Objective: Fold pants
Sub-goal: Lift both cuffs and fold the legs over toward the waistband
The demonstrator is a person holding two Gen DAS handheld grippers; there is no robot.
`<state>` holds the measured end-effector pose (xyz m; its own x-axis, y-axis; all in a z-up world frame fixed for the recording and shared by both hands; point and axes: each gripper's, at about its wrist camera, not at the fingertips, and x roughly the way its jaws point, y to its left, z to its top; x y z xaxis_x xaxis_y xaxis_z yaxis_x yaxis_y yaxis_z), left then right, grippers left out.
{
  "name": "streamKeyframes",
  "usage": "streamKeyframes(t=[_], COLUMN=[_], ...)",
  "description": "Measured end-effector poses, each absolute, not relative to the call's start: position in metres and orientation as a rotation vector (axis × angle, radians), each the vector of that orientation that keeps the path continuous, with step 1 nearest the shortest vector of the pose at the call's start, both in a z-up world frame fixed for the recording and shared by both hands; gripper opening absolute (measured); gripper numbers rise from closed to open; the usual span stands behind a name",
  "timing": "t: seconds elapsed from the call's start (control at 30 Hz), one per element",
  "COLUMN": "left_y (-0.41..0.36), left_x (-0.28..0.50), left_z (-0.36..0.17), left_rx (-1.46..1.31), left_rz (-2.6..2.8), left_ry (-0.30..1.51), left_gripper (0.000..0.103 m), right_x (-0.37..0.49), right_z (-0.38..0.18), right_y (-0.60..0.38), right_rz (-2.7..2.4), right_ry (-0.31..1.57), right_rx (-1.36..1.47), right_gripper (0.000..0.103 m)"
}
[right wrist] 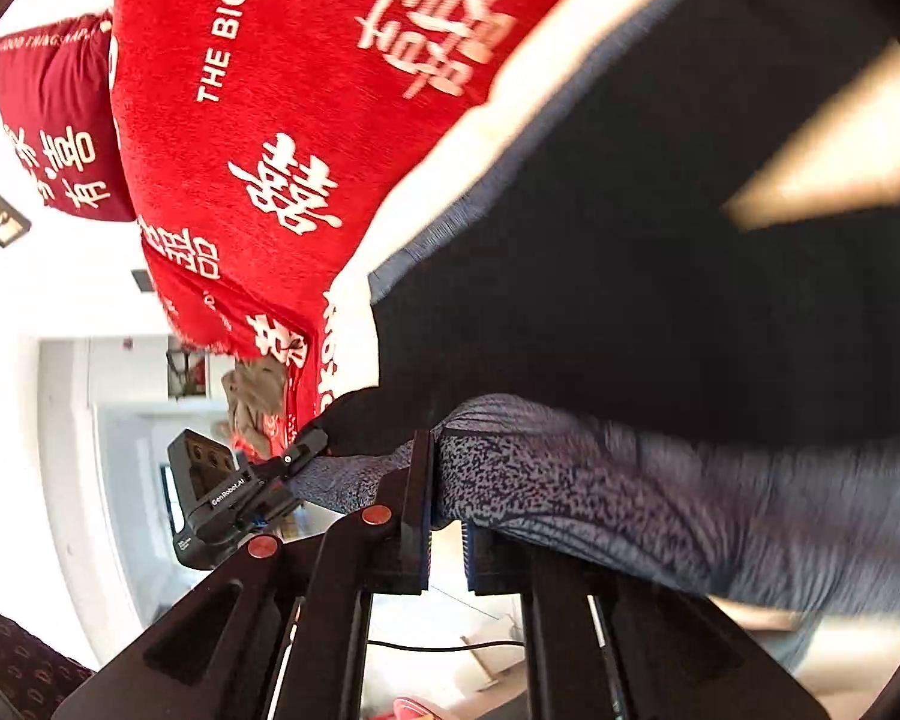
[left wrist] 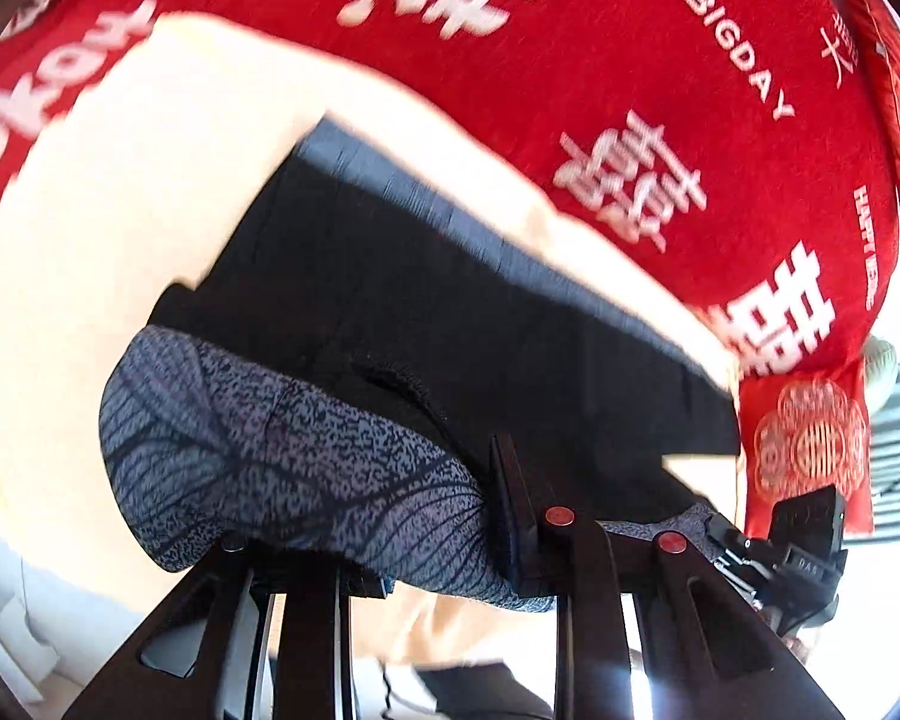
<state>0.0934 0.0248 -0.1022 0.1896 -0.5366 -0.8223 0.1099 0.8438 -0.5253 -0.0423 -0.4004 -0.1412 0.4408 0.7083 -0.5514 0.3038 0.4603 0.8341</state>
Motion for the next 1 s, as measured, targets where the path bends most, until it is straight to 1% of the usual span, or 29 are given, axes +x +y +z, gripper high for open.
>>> streamKeyframes(t=[0.07, 0.1, 0.13, 0.17, 0.27, 0.37, 0.4, 0.47, 0.53, 0.57, 0.6, 0.63, 0.73, 0.77, 0.8, 0.83, 0.87, 0.97, 1.0], left_y=[0.009, 0.0, -0.007, -0.013, -0.035, -0.049, -0.053, -0.057, -0.055, -0.052, -0.048, -0.045, -0.034, -0.037, -0.043, -0.053, -0.06, -0.088, -0.095], left_x=[0.119, 0.134, 0.148, 0.162, 0.209, 0.238, 0.244, 0.253, 0.255, 0.252, 0.247, 0.242, 0.227, 0.224, 0.221, 0.219, 0.217, 0.219, 0.221], left_z=[-0.101, -0.103, -0.104, -0.106, -0.136, -0.17, -0.179, -0.184, -0.176, -0.164, -0.149, -0.139, -0.116, -0.116, -0.12, -0.129, -0.137, -0.173, -0.182], left_rx=[-0.378, -0.36, -0.334, -0.299, -0.241, -0.183, -0.162, -0.141, -0.152, -0.158, -0.149, -0.136, -0.133, -0.119, -0.089, -0.044, -0.016, 0.018, 0.038], left_rz=[-0.457, -0.436, -0.408, -0.373, -0.296, -0.218, -0.192, -0.161, -0.142, -0.127, -0.104, -0.088, -0.078, -0.088, -0.103, -0.119, -0.123, -0.133, -0.115], left_ry=[1.289, 1.273, 1.253, 1.225, 1.225, 1.247, 1.25, 1.241, 1.264, 1.245, 1.207, 1.183, 1.178, 1.193, 1.211, 1.231, 1.247, 1.287, 1.289], left_gripper=[0.03, 0.035, 0.051, 0.056, 0.056, 0.056, 0.056, 0.057, 0.057, 0.057, 0.057, 0.057, 0.057, 0.057, 0.057, 0.057, 0.057, 0.057, 0.057], right_x=[0.0, 0.02, 0.045, 0.071, 0.13, 0.17, 0.177, 0.182, 0.179, 0.177, 0.177, 0.176, 0.17, 0.171, 0.176, 0.177, 0.183, 0.204, 0.206], right_z=[-0.145, -0.148, -0.155, -0.166, -0.212, -0.25, -0.258, -0.256, -0.243, -0.234, -0.219, -0.207, -0.18, -0.177, -0.18, -0.185, -0.195, -0.222, -0.227], right_y=[-0.413, -0.421, -0.429, -0.435, -0.442, -0.441, -0.442, -0.443, -0.441, -0.44, -0.437, -0.434, -0.418, -0.408, -0.399, -0.392, -0.383, -0.369, -0.369], right_rz=[0.345, 0.346, 0.342, 0.352, 0.341, 0.304, 0.305, 0.33, 0.371, 0.402, 0.441, 0.451, 0.447, 0.448, 0.445, 0.437, 0.416, 0.377, 0.37], right_ry=[1.163, 1.171, 1.185, 1.209, 1.309, 1.393, 1.396, 1.398, 1.374, 1.352, 1.323, 1.309, 1.299, 1.32, 1.347, 1.373, 1.404, 1.427, 1.423], right_rx=[1.101, 1.095, 1.084, 1.082, 1.062, 1.013, 1.026, 1.029, 1.007, 0.99, 0.967, 0.945, 0.823, 0.775, 0.725, 0.677, 0.624, 0.496, 0.469], right_gripper=[0.01, 0.01, 0.01, 0.011, 0.011, 0.012, 0.012, 0.013, 0.031, 0.06, 0.083, 0.086, 0.085, 0.072, 0.049, 0.041, 0.037, 0.036, 0.029])
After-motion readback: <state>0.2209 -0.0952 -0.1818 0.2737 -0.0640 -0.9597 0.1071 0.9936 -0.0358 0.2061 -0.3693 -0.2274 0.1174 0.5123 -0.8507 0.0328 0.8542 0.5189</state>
